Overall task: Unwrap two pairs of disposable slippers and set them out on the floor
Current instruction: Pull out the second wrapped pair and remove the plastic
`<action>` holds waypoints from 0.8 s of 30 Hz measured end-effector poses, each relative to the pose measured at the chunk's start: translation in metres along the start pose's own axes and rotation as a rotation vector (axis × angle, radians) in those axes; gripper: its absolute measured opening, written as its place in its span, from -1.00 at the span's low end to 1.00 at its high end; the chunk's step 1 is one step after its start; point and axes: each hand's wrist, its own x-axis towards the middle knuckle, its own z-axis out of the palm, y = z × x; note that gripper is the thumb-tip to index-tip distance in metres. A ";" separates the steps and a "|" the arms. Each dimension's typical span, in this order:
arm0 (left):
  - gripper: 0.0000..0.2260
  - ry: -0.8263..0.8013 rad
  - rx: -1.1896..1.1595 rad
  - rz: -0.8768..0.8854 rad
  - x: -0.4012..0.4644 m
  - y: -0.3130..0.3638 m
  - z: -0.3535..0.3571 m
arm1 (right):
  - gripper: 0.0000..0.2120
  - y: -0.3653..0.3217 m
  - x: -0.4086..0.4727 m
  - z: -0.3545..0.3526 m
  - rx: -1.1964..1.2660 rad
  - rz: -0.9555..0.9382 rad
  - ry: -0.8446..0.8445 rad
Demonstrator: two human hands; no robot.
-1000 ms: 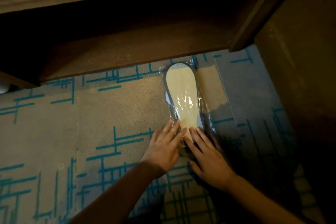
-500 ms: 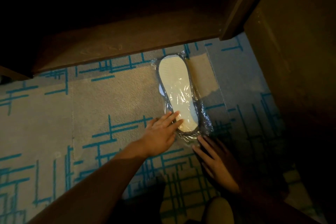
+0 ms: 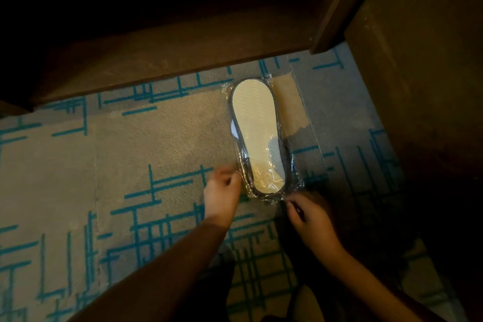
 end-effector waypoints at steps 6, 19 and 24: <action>-0.90 -0.205 -0.103 -0.319 0.009 0.008 0.019 | -0.91 -0.027 0.018 0.001 1.077 0.807 0.057; -0.96 -0.322 -0.346 -0.398 0.023 0.030 0.025 | -0.88 -0.056 0.048 -0.006 1.117 0.852 0.145; -0.97 -0.357 -0.449 -0.419 0.025 0.031 0.020 | -0.88 -0.061 0.046 -0.013 1.157 0.815 0.125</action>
